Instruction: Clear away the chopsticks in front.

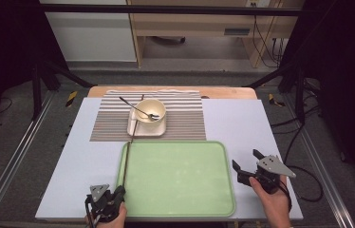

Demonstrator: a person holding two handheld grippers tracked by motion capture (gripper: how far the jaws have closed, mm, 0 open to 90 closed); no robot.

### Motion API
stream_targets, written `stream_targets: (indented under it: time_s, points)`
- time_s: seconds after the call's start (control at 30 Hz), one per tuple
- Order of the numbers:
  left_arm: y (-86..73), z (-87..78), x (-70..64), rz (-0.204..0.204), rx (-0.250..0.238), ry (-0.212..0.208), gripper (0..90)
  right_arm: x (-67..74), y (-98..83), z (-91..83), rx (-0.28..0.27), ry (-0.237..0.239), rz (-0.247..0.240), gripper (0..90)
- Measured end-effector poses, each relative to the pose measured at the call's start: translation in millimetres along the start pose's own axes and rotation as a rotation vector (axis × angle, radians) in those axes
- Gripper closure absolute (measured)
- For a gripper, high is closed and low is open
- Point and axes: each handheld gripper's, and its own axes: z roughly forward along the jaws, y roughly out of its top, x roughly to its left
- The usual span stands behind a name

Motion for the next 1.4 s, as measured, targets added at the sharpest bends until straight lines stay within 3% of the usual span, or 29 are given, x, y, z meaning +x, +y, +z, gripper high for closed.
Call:
stream_targets:
  time_s: [0.83,1.1,1.4]
  points:
    - [1.8,-3.7,-5.1,0.03,-0.036,0.008,82.2,0.0,0.1,0.3,0.0,0.004,0.0,13.7]
    - [14.7,-3.8,-8.6,0.089,-0.06,0.006,72.9,-0.5,0.1,0.4,0.0,0.002,-0.002,13.4]
    - [41.7,3.8,-12.6,0.201,-0.067,0.001,56.6,-1.0,0.2,0.6,0.001,-0.002,-0.001,12.9]
